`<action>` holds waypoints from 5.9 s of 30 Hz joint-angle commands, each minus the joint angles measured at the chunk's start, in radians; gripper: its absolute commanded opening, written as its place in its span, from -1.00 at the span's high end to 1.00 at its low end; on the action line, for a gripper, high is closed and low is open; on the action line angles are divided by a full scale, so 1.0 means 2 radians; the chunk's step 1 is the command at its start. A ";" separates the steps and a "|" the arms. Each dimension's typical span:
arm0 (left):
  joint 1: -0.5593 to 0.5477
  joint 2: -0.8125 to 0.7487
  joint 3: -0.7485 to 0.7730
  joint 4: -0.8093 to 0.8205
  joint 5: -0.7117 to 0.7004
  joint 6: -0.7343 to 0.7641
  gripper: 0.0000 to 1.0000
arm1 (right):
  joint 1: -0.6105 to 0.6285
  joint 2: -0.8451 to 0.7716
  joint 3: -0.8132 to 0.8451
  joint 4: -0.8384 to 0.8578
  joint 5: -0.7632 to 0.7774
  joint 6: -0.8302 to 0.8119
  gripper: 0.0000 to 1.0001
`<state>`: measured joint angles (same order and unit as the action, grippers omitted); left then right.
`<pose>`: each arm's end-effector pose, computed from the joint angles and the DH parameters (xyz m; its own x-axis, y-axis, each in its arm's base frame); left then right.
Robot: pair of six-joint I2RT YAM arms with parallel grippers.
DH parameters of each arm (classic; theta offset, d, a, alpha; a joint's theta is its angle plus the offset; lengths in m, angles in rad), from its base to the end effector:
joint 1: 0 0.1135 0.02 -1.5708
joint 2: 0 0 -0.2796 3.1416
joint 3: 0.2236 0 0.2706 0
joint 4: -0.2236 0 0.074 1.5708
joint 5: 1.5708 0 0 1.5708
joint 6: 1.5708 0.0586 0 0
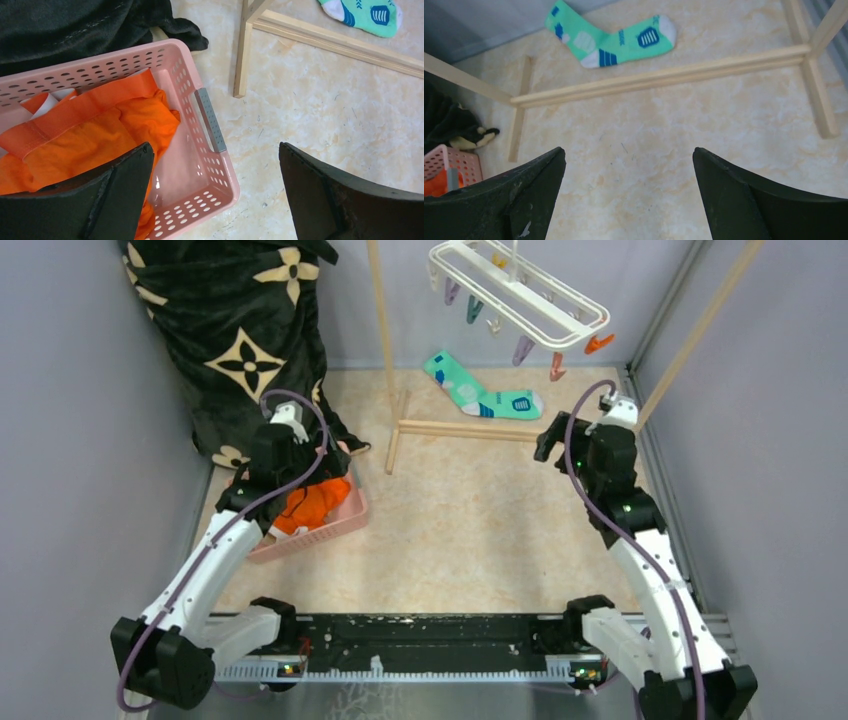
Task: Clip the underwear to the hanger
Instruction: Pick up the hanger from the clothesline, then place the hanger at the center of the board.
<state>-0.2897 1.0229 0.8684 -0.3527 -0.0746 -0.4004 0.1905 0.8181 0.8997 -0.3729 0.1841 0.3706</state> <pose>0.2505 -0.0701 0.3065 -0.5154 -0.2520 -0.8191 0.0234 0.9513 -0.3074 0.2112 0.0298 0.3611 -0.2679 0.3110 -0.9119 0.0891 0.9504 0.2979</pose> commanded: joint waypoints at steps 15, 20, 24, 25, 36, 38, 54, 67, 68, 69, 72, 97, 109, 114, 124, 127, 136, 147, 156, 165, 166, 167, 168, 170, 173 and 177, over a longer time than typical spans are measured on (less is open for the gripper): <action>0.006 -0.003 0.045 -0.027 0.010 0.004 -1.00 | -0.134 0.116 0.004 -0.077 -0.133 0.091 -0.98; 0.006 -0.006 0.046 -0.019 0.007 0.013 -1.00 | -0.140 0.088 -0.008 -0.052 -0.130 0.094 -0.98; 0.006 -0.013 0.051 0.000 0.011 0.026 -1.00 | -0.163 0.048 0.003 -0.016 -0.174 0.109 -0.98; 0.006 -0.016 0.052 0.007 0.014 0.029 -1.00 | -0.172 0.034 0.013 -0.015 -0.185 0.121 -0.98; 0.006 0.009 0.078 0.071 0.059 0.028 -1.00 | -0.181 -0.018 0.214 -0.038 -0.182 0.279 -0.83; 0.006 0.015 0.083 0.072 0.067 0.028 -1.00 | -0.181 0.019 0.271 -0.071 -0.172 0.283 -0.82; 0.006 0.003 0.082 0.072 0.082 0.048 -0.99 | -0.182 0.133 0.299 0.033 -0.284 0.423 -0.69; 0.006 -0.002 0.073 0.079 0.086 0.046 -1.00 | -0.181 0.170 0.283 0.106 -0.303 0.473 -0.34; 0.006 -0.002 0.072 0.079 0.087 0.046 -1.00 | -0.181 0.171 0.281 0.107 -0.304 0.473 -0.33; 0.006 -0.001 0.071 0.080 0.087 0.046 -1.00 | -0.181 0.174 0.279 0.110 -0.306 0.472 -0.31; 0.006 -0.001 0.071 0.081 0.088 0.045 -1.00 | -0.181 0.179 0.274 0.120 -0.314 0.475 -0.21; 0.006 0.018 0.081 0.074 0.093 0.056 -1.00 | -0.181 0.242 0.292 0.207 -0.392 0.454 0.66; 0.006 0.062 0.134 0.090 0.109 0.077 -1.00 | -0.181 0.260 0.296 0.315 -0.400 0.364 1.00; 0.006 0.103 0.169 0.098 0.127 0.067 -1.00 | -0.181 0.259 0.273 0.404 -0.402 0.340 1.00; 0.006 0.169 0.253 0.127 0.152 0.068 -1.00 | -0.181 0.312 0.238 0.655 -0.467 0.407 1.00; 0.006 0.189 0.276 0.125 0.153 0.075 -1.00 | -0.181 0.332 0.242 0.718 -0.471 0.432 1.00; 0.006 0.215 0.295 0.119 0.168 0.076 -1.00 | -0.181 0.382 0.265 0.854 -0.479 0.481 1.00; 0.006 0.218 0.299 0.123 0.181 0.085 -1.00 | -0.181 0.414 0.287 0.935 -0.495 0.514 1.00; 0.006 0.203 0.294 0.122 0.220 0.071 -1.00 | -0.181 0.330 0.185 0.796 -0.484 0.474 1.00; 0.006 0.127 0.243 0.104 0.192 0.084 -1.00 | -0.181 0.194 0.157 0.411 -0.428 0.337 1.00; 0.006 0.117 0.236 0.101 0.183 0.088 -1.00 | -0.181 0.185 0.154 0.380 -0.430 0.332 1.00; 0.006 0.109 0.227 0.096 0.172 0.093 -1.00 | -0.181 0.174 0.146 0.357 -0.433 0.331 1.00; 0.006 0.101 0.221 0.092 0.167 0.097 -1.00 | -0.181 0.163 0.134 0.339 -0.439 0.333 1.00; 0.006 0.088 0.209 0.087 0.150 0.103 -1.00 | -0.181 0.138 0.104 0.310 -0.446 0.331 1.00; 0.007 0.081 0.192 0.083 0.140 0.101 -1.00 | -0.181 0.097 0.056 0.286 -0.456 0.333 1.00; 0.008 0.093 0.185 0.070 0.155 0.084 -1.00 | -0.181 0.052 0.020 0.228 -0.463 0.335 1.00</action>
<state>-0.2832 1.1866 1.2613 -0.1692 0.2367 -0.2176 -0.1722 1.0180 0.9661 0.1734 -0.7464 1.0225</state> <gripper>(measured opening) 0.998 0.182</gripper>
